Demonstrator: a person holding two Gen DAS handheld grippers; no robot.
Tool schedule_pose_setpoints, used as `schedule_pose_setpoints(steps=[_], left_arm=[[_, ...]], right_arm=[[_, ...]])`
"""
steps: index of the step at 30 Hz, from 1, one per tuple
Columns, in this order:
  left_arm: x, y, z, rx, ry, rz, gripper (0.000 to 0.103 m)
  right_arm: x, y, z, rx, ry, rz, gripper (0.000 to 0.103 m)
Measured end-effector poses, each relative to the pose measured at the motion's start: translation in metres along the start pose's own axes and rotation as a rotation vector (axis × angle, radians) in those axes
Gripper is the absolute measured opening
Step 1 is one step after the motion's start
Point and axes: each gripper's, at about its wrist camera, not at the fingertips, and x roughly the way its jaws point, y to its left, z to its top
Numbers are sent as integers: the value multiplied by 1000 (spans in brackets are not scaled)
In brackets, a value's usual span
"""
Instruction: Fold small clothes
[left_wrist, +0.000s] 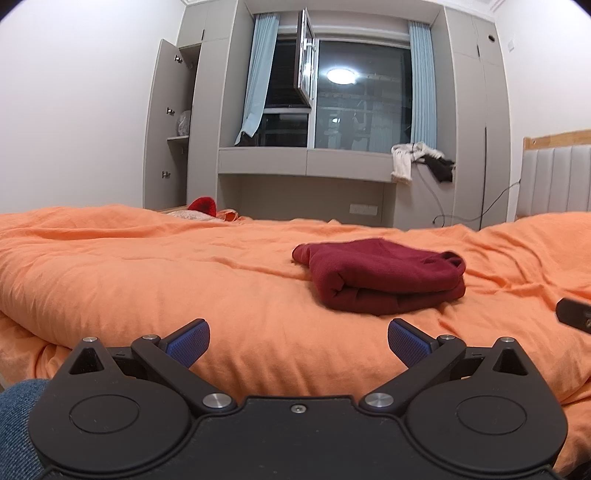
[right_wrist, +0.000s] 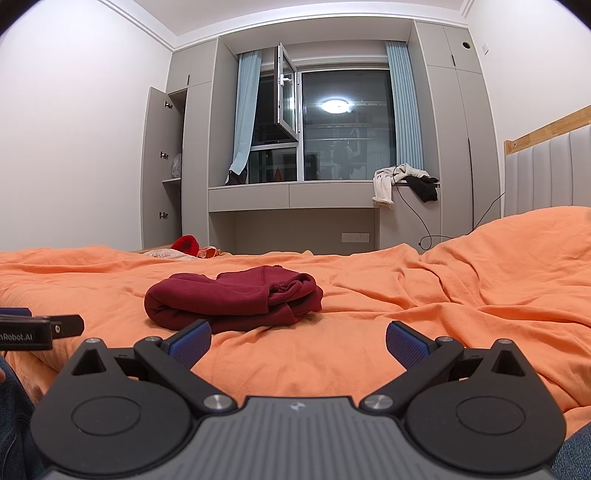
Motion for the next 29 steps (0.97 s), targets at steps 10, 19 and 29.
schedule_pose_setpoints(steps=[10, 19, 29], left_arm=[[-2, -2, 0, 20, -3, -5, 103], [0, -1, 1, 30, 16, -6, 103], [2, -2, 1, 31, 26, 2, 103]], right_arm=[[0, 0, 0, -1, 0, 0, 103], [0, 1, 0, -2, 0, -1, 103], [-1, -3, 0, -3, -1, 0, 103]])
